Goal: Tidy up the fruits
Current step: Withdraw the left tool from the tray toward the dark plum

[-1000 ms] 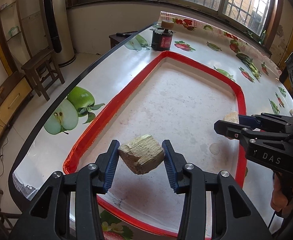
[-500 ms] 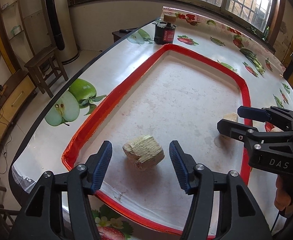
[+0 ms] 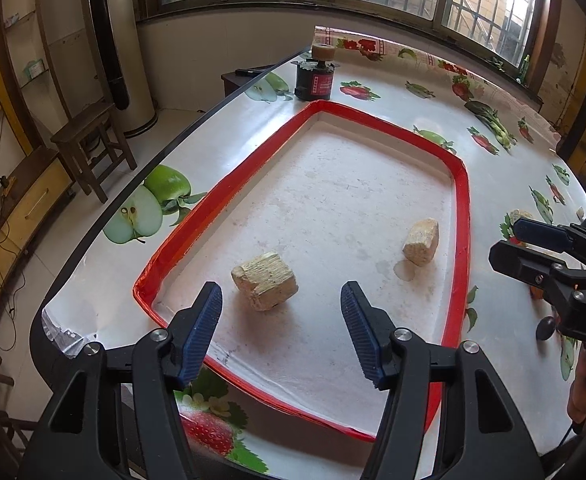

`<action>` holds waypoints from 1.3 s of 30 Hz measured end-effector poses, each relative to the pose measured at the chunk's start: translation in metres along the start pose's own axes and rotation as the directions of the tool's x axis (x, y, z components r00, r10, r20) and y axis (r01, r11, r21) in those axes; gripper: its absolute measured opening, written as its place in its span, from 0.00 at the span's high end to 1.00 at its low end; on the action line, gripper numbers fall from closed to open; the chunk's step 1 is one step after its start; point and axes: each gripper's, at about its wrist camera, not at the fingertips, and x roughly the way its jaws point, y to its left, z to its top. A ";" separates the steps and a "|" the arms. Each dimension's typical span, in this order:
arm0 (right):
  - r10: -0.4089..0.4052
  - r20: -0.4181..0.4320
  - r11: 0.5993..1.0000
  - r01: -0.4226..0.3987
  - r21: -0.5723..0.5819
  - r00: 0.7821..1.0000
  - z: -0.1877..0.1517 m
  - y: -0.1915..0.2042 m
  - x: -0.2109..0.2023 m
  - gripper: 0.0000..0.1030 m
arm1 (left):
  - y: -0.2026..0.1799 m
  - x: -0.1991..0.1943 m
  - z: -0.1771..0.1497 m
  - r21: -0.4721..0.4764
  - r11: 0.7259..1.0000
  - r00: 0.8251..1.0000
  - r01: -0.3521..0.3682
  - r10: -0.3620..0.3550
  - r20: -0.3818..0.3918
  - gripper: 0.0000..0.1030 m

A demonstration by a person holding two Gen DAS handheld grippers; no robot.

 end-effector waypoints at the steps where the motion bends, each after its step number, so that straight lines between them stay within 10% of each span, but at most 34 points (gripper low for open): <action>1: 0.000 0.001 1.000 0.000 0.004 1.000 -0.003 -0.002 -0.005 0.34 | -0.001 -0.003 -0.001 0.000 1.000 1.000 0.004 -0.004 0.004 0.41; 39: -0.235 0.038 0.916 0.208 0.343 0.971 -0.163 -0.153 -0.147 0.30 | -0.155 -0.035 -0.030 0.250 0.947 0.979 0.202 -0.201 -0.031 0.31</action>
